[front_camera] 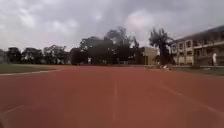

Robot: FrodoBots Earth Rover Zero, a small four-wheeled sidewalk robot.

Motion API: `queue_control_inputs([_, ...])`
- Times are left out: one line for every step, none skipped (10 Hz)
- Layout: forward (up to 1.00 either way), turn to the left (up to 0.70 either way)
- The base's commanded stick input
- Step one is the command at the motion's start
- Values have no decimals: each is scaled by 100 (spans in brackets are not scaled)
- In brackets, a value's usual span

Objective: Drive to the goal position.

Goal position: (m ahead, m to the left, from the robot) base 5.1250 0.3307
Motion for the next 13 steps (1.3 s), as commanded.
queue_control_inputs([45, 0])
queue_control_inputs([45, 0])
queue_control_inputs([45, 0])
queue_control_inputs([45, 0])
queue_control_inputs([45, 0])
queue_control_inputs([45, 0])
queue_control_inputs([45, 0])
queue_control_inputs([45, 0])
queue_control_inputs([45, 0])
queue_control_inputs([45, 0])
queue_control_inputs([45, 0])
queue_control_inputs([45, 0])
queue_control_inputs([45, 0])
